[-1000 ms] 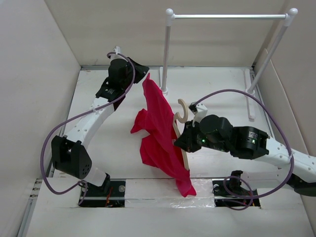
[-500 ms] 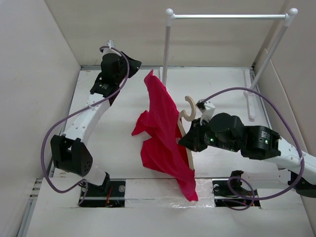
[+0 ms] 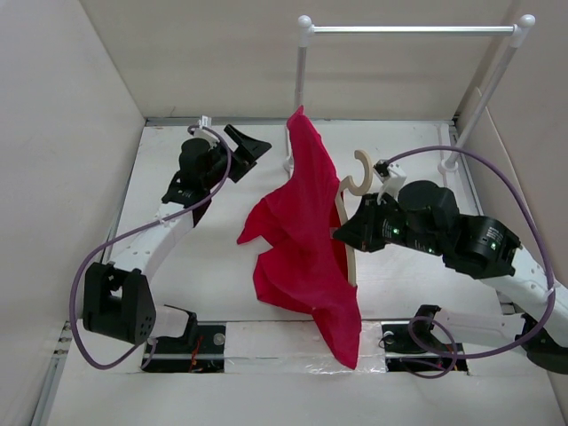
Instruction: Place the t-shirt on the hanger
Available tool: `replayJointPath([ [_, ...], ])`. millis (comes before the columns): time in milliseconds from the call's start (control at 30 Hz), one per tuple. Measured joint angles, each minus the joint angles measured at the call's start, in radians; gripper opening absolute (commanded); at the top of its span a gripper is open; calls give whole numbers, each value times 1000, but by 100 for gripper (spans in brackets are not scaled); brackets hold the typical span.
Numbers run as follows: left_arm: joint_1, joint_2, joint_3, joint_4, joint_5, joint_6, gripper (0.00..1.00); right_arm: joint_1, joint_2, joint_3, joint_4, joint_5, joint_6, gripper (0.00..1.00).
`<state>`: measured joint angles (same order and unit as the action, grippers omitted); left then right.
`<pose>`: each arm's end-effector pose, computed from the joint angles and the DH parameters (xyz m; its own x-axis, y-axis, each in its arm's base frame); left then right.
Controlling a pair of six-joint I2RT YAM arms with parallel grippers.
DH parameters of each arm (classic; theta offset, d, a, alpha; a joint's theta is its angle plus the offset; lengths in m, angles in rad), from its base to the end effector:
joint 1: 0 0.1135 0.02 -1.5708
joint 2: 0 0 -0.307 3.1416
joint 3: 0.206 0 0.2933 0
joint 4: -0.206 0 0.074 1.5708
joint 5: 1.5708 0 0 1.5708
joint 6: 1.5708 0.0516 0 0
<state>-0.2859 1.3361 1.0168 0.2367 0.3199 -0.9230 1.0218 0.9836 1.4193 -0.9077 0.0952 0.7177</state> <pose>0.3433 -0.1178 0.3688 -0.5010 -0.6417 -0.5807 0.2799 0.5148 -0.8104 0.1067 0.1651 0.4876 -0.7081 0.0970 -0.6994 -0.4504 0.7008 0.5532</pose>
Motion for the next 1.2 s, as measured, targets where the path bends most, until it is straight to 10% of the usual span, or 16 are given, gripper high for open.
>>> replayJointPath([
  [500,2,-3,-177,571,-3,-299,87,-58,-9,-48,116,-266,-1,0],
  [633,2,8,-185,676,-18,-355,70,-76,-16,-75,144,-301,10,0],
  [800,2,12,-185,746,-45,-395,0,-90,-16,-94,165,-320,20,0],
  [1200,1,13,-8,426,-155,-205,0,-132,-41,-94,152,-322,23,0],
])
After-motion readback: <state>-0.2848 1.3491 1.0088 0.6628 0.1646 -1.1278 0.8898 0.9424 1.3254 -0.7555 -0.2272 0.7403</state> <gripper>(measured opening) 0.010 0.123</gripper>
